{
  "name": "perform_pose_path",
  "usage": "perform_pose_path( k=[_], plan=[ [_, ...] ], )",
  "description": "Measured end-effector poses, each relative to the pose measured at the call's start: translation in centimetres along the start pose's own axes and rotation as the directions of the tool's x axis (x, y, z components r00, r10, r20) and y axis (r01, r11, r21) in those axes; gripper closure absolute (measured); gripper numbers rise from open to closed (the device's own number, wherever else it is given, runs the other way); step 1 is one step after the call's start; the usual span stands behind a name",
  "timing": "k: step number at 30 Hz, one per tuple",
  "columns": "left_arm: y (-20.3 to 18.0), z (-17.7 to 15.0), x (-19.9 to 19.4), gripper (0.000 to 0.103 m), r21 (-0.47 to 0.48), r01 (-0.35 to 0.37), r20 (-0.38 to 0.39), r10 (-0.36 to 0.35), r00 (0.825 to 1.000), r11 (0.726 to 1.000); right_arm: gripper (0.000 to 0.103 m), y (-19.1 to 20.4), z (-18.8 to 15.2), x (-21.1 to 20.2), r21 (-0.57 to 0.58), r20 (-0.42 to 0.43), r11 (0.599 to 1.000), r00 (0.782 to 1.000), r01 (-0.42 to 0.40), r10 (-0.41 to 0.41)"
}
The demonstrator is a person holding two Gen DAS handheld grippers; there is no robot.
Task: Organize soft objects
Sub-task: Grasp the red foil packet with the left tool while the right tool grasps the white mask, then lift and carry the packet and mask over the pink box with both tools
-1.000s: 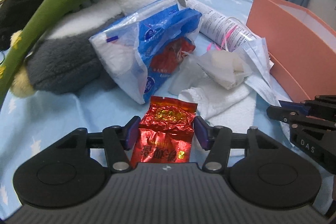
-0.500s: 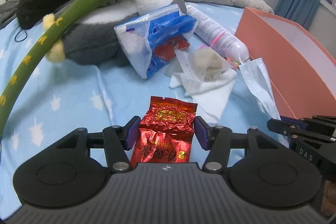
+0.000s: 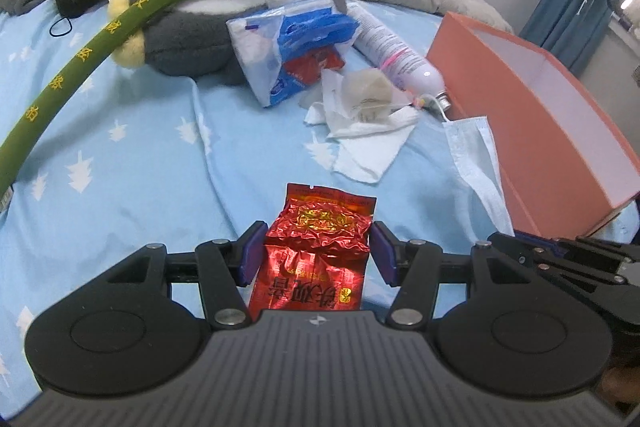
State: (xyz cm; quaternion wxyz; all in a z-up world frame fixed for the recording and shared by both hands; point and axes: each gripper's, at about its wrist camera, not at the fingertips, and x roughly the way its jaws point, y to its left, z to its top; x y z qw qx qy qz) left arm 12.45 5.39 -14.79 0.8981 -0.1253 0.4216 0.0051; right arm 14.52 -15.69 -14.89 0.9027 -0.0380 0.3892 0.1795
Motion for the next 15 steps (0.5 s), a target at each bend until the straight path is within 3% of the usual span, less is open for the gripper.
perform_pose_path(
  k=[15],
  plan=[
    [-3.1,1.5,-3.4,0.041,0.033,0.051,0.073,-0.053,0.996,0.998,0.091,-1.5,0.2,-4.8,0.06,0.096,0.998,0.995,0.006,-0.011]
  ],
)
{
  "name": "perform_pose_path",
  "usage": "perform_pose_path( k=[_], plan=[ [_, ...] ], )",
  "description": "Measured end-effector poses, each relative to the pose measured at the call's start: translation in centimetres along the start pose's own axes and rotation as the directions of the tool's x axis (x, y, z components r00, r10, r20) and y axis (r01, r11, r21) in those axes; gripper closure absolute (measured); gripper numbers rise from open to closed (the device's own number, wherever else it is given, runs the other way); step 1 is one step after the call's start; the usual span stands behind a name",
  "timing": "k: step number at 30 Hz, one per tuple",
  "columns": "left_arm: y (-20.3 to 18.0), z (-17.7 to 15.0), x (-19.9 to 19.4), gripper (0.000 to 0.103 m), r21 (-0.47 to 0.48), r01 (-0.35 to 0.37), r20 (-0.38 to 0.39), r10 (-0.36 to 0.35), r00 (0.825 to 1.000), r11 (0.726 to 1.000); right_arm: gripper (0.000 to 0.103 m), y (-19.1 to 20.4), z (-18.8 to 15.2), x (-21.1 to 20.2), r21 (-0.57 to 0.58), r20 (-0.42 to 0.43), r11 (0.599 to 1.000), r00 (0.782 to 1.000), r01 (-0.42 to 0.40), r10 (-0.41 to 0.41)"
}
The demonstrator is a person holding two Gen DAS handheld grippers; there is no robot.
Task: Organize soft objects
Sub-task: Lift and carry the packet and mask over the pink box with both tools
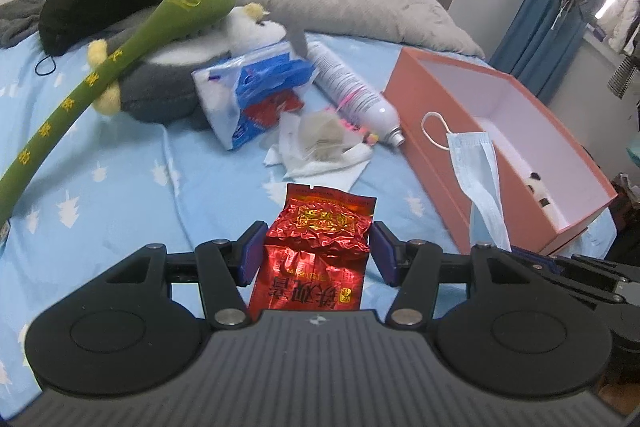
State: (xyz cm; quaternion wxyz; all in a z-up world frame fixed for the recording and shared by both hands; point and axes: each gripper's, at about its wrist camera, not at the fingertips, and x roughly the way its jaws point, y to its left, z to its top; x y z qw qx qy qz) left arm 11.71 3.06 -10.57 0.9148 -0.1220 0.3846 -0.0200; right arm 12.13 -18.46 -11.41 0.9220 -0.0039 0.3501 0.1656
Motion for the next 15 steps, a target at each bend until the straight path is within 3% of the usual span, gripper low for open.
perform_pose_path(
  k=[15],
  plan=[
    [-5.1,4.8,-3.3,0.041,0.056,0.08,0.097,-0.085,0.992,0.995,0.091,-1.6,4.3,-5.0,-0.005,0.142,1.0,0.99,-0.005,0.006]
  ],
)
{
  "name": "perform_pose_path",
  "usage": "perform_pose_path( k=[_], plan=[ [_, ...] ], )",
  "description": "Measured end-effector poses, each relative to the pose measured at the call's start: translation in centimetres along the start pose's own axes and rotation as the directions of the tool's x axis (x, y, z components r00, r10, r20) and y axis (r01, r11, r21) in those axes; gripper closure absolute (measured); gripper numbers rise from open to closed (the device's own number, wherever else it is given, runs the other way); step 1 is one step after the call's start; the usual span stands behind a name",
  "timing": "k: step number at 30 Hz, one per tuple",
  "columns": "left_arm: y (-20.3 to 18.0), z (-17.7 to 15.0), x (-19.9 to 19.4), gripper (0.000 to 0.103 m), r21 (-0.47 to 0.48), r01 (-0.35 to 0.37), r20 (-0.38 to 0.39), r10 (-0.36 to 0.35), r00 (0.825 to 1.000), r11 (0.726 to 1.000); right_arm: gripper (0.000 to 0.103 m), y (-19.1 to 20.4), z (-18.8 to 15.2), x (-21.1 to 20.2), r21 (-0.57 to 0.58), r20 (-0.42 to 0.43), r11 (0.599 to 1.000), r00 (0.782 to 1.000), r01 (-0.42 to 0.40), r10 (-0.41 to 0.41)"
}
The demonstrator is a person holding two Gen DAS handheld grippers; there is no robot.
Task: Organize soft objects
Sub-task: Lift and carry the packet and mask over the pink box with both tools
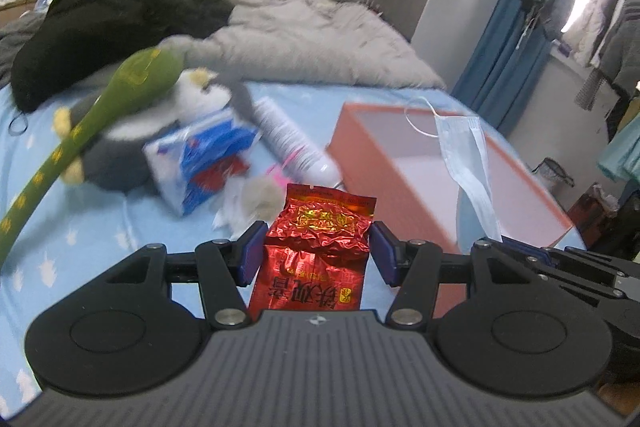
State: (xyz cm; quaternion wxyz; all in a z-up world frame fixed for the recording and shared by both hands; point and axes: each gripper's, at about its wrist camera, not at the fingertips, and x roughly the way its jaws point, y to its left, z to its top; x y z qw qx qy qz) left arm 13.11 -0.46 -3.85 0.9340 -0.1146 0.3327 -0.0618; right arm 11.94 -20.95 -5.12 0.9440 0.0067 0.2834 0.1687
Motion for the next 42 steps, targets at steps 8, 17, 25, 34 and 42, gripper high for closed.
perform_pose_path(
  k=[8,17,25,34,42],
  plan=[
    [-4.4,4.9,0.0,0.041,0.025,0.103,0.063,-0.105,0.992,0.994,0.091,-2.3,4.6,-2.6,-0.02,0.108,0.999,0.994,0.038,-0.035],
    [-11.7,9.9,3.2,0.041,0.09,0.219,0.068,-0.225,0.972,0.972,0.091,-6.8,9.0,-4.4,-0.008,0.163,0.995,0.982,0.1,-0.097],
    [-16.8,11.3,10.4,0.041,0.122,0.25,-0.039,-0.247,0.968,0.96,0.091,-12.4,9.6,-1.9,0.058,0.075,0.984,0.982,0.169,-0.173],
    [-17.8,8.5,17.7,0.041,0.12,0.234,-0.195,-0.208,0.958,0.965,0.091,-16.4,7.1,2.3,0.119,-0.073,0.969,0.975,0.216,-0.209],
    [-17.0,7.2,20.6,0.04,0.104,0.218,-0.247,-0.187,0.951,0.97,0.09,-18.3,4.6,4.3,0.154,-0.16,0.96,0.965,0.235,-0.21]
  ],
)
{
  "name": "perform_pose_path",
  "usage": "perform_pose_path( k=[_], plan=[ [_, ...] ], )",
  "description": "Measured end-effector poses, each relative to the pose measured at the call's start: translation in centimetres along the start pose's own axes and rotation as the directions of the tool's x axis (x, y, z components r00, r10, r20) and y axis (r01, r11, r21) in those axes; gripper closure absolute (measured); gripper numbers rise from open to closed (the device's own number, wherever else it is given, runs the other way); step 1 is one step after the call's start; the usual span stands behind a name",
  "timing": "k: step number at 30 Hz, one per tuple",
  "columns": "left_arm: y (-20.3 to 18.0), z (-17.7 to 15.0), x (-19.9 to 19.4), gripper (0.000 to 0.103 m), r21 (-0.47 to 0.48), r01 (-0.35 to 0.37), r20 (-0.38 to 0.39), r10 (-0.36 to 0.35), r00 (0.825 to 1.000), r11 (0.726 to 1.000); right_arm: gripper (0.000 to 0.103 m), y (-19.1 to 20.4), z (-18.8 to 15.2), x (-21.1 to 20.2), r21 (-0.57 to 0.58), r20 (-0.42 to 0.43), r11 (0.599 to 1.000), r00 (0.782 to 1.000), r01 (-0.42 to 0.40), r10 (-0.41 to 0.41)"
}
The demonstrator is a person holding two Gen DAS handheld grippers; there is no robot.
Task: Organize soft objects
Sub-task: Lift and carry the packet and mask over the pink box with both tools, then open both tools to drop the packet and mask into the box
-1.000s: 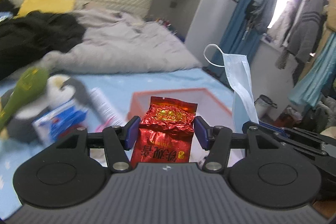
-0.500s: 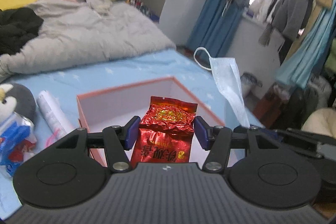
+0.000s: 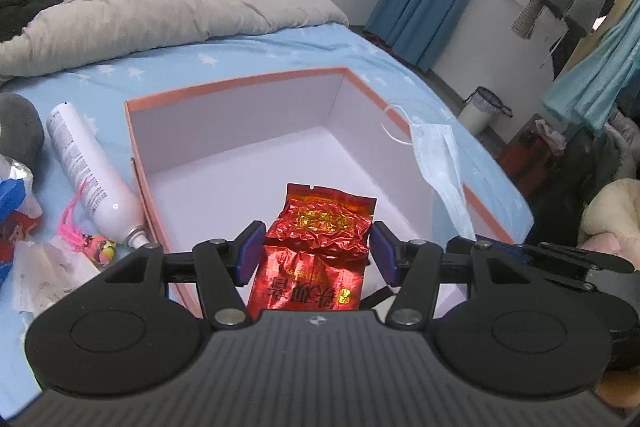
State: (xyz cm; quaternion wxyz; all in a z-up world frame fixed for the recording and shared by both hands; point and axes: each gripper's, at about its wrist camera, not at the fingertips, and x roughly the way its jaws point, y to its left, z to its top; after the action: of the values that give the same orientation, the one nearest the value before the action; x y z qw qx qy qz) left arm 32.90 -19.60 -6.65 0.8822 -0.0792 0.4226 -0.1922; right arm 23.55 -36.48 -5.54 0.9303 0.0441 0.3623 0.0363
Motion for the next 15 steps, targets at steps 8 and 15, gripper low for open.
perform_pose_path(
  k=[8,15],
  plan=[
    [0.6,-0.3,-0.1,0.033,0.005,0.002,-0.016,-0.002,1.0,1.0,0.065,-0.6,-0.7,0.8,0.026,-0.028,0.999,0.999,0.02,-0.019],
    [-0.2,-0.8,-4.2,0.033,0.065,-0.017,0.078,0.012,0.997,0.998,0.065,0.1,-0.1,-1.4,0.006,0.047,1.0,0.999,0.013,-0.014]
  ],
)
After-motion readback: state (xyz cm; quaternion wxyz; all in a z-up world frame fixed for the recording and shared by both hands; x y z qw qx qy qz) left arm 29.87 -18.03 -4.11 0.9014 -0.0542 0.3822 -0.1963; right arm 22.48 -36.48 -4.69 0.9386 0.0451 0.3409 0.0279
